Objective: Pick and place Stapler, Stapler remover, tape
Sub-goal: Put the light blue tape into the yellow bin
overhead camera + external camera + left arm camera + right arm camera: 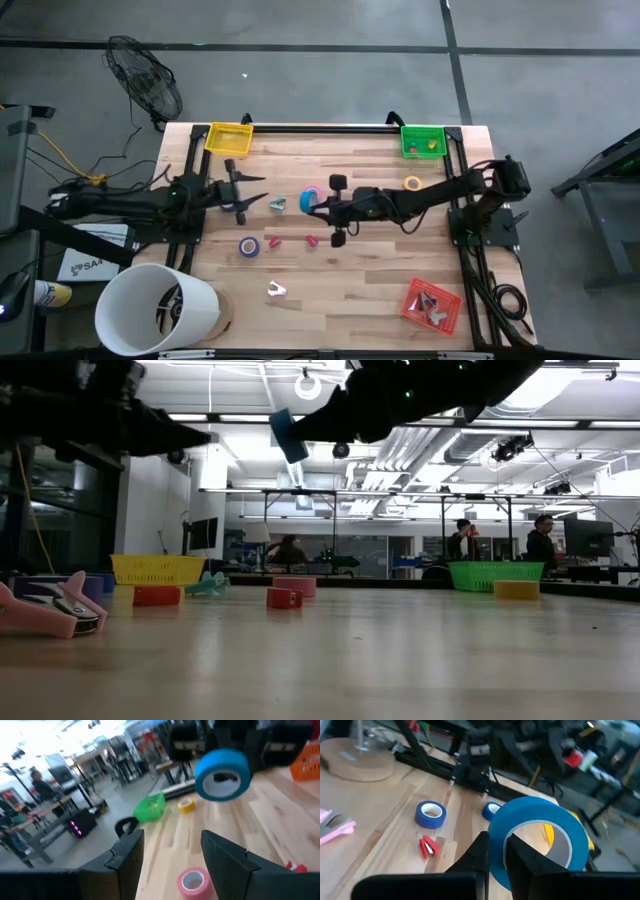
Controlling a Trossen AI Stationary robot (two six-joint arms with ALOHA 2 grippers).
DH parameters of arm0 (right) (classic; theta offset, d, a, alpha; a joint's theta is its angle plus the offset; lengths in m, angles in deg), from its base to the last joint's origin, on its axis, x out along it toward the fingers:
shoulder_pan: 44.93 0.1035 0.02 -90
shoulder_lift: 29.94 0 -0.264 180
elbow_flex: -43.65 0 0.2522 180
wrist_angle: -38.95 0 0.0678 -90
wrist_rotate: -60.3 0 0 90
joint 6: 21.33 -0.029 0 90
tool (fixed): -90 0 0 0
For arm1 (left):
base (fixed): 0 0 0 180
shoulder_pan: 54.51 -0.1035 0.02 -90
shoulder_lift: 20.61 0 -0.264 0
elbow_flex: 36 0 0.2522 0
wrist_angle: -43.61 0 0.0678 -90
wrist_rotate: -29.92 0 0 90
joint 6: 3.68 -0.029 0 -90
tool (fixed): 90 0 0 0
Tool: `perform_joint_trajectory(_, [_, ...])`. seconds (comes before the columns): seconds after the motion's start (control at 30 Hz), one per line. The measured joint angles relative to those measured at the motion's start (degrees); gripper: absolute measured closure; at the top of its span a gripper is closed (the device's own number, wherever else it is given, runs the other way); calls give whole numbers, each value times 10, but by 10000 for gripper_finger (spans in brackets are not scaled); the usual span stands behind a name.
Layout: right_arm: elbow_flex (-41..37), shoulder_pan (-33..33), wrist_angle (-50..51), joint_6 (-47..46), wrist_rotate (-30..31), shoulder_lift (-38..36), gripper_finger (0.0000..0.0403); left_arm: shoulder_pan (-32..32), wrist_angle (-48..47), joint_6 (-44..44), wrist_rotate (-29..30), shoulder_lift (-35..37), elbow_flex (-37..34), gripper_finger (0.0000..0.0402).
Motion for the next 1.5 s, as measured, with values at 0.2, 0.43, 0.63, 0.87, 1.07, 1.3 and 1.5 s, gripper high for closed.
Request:
perform_joint_trajectory(0.2, [0,-18,-23,45,-96,7,375,0,48,-17,-21,-124,59,208])
perform_joint_trajectory(0.43, [0,-24,-65,94,-138,30,375,0,97,-28,-57,-232,114,208])
perform_joint_trajectory(0.63, [0,-24,-101,127,-142,34,375,0,99,-31,-67,-275,139,208])
perform_joint_trajectory(0.87, [0,-27,-114,140,-142,34,375,0,108,-42,-83,-280,146,208])
perform_joint_trajectory(1.07, [0,-34,-117,144,-150,34,375,-1,124,-43,-105,-280,146,208])
perform_joint_trajectory(1.3, [0,-35,-125,160,-148,34,375,-1,138,-43,-133,-280,146,208])
perform_joint_trajectory(1.5, [0,-34,-126,164,-119,34,375,-1,143,-48,-142,-280,146,208])
